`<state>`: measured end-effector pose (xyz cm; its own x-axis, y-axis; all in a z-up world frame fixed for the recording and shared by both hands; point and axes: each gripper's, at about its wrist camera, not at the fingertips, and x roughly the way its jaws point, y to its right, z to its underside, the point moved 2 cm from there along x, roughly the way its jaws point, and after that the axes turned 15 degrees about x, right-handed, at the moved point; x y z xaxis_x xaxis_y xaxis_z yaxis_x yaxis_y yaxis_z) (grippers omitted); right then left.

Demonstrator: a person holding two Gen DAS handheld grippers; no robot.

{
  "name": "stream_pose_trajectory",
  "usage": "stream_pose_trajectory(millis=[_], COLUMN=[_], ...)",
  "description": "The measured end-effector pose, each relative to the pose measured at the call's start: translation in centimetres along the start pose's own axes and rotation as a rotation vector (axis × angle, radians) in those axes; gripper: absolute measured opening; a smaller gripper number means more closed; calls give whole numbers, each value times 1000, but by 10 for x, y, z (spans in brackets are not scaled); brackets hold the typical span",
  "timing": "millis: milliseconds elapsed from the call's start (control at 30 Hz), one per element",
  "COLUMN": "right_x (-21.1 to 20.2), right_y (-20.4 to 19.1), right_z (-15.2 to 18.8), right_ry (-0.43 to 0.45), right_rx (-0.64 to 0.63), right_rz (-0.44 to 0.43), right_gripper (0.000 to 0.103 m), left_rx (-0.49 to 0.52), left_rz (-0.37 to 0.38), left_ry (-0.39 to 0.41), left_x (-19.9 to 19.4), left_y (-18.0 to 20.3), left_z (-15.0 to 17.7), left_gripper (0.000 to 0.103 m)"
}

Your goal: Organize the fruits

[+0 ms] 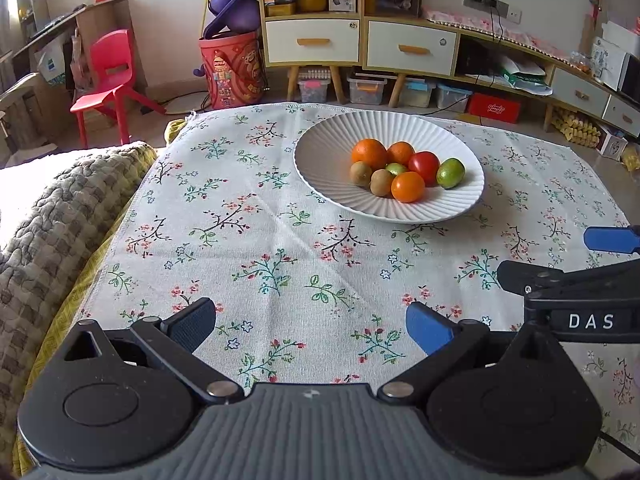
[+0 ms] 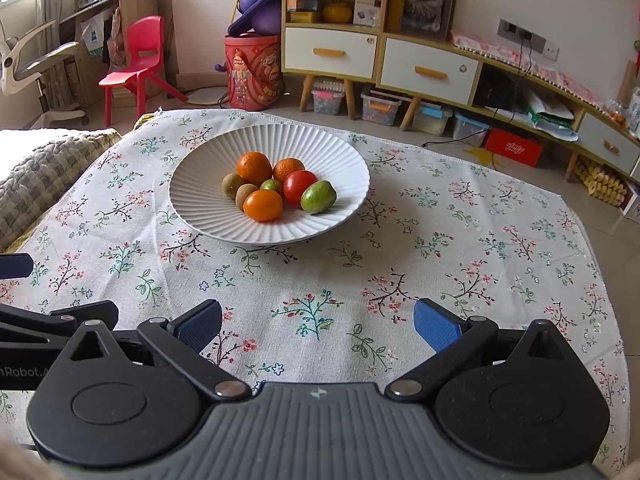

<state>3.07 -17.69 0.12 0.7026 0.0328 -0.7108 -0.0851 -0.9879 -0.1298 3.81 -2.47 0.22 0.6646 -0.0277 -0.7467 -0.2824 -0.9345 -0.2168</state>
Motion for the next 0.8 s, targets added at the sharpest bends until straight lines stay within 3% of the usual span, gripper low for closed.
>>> stream_pose_trajectory(millis=[800], right_x=[2], right_y=[0], right_z=[1], right_ry=[-2], right_rx=[-2], right_rz=[1], right_gripper=[102], left_rx=[5], left_rz=[-10], left_ry=[-10], left_x=[2], left_y=[-1], left_z=[1], left_gripper=[92])
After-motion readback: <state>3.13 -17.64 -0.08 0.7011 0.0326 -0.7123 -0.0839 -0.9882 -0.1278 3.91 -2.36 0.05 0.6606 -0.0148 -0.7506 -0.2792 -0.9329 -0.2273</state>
